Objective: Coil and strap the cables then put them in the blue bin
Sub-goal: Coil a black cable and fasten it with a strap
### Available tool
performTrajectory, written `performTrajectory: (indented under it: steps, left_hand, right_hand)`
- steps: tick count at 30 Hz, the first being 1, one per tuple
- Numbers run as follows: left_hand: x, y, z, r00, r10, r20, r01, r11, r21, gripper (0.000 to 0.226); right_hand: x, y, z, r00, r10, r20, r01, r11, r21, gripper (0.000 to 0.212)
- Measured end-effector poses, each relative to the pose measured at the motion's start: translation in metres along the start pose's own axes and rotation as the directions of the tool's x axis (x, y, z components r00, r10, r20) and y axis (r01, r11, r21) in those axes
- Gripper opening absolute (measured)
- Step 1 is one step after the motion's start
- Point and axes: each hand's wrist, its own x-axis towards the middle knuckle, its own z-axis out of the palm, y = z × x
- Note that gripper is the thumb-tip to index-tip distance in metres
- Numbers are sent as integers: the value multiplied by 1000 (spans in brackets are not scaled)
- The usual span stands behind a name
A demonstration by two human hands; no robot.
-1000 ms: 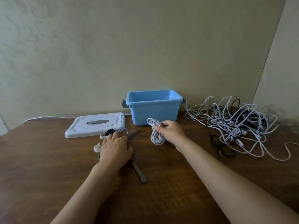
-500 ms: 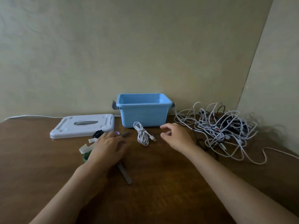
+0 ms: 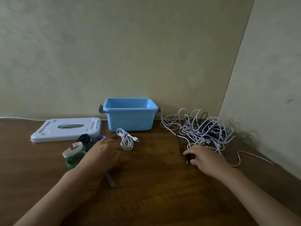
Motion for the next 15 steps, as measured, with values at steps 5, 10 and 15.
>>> performTrajectory:
  steps: [5,10,15]
  left_hand:
    - [-1,1,2,997,-72,-22,69,992,-101,58]
    - [-6,4,10,986,-26,-164,17,998,-60,19]
    - [-4,8,6,993,-16,-121,-2,989,-148,24]
  right_hand:
    - [-2,-3,-2,991,-89,-103,83,995,-64,10]
    - [3,-23,5,953,-100,-286,162,966,201,9]
    - [6,-71,-16,946,-89,-311,265,764,588,2]
